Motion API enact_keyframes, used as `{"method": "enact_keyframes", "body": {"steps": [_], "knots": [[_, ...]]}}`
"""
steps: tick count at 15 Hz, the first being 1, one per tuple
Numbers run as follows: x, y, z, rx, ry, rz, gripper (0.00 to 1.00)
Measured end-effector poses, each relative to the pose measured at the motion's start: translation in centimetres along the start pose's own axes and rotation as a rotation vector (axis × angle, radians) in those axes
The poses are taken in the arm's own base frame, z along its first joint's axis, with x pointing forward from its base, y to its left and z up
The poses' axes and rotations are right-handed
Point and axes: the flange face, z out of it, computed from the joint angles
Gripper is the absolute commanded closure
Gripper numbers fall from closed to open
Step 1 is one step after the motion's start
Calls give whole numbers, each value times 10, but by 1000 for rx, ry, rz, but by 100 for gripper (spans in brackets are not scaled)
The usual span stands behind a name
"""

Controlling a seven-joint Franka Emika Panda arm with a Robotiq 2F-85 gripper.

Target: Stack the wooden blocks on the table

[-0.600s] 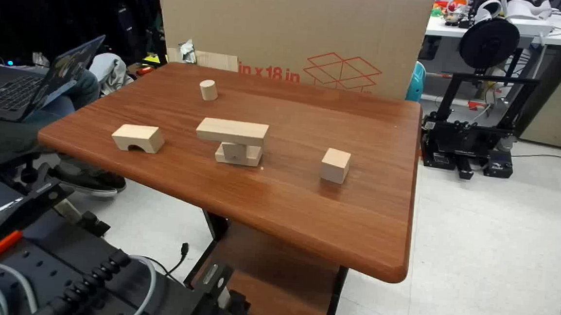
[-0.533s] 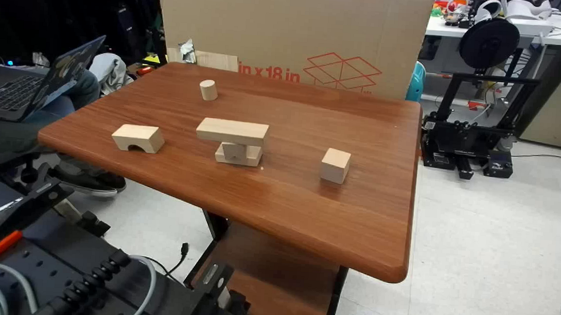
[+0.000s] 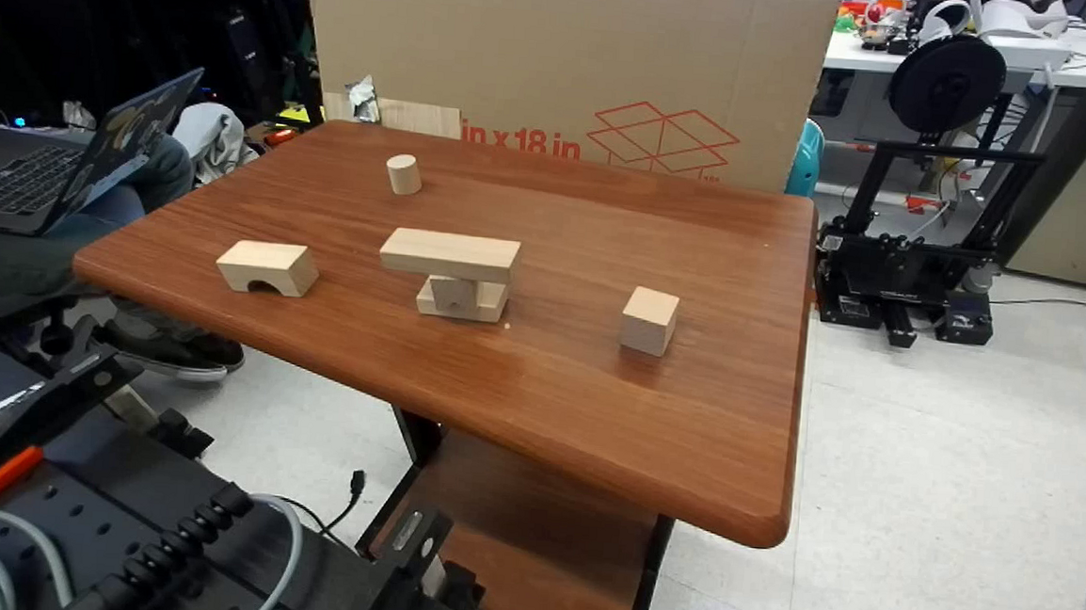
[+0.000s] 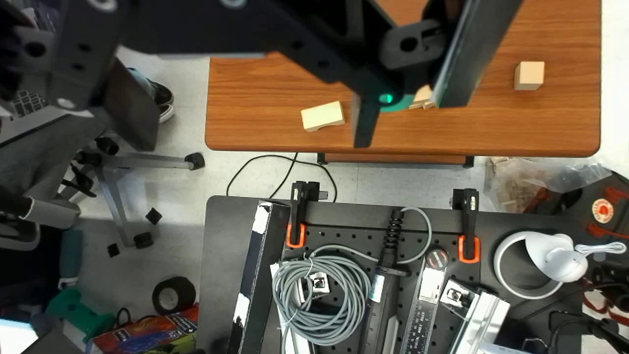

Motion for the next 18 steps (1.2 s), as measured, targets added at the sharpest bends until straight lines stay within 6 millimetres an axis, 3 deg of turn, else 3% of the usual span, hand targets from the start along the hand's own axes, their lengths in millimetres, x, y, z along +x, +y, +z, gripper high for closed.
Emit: {"method": "enact_keyframes", "body": {"steps": [12, 15, 18], "knots": [[6, -3, 6, -8, 9, -5, 0], [22, -9, 31, -32, 65, -26, 0], [27, -9, 73, -46, 62, -65, 0]]}}
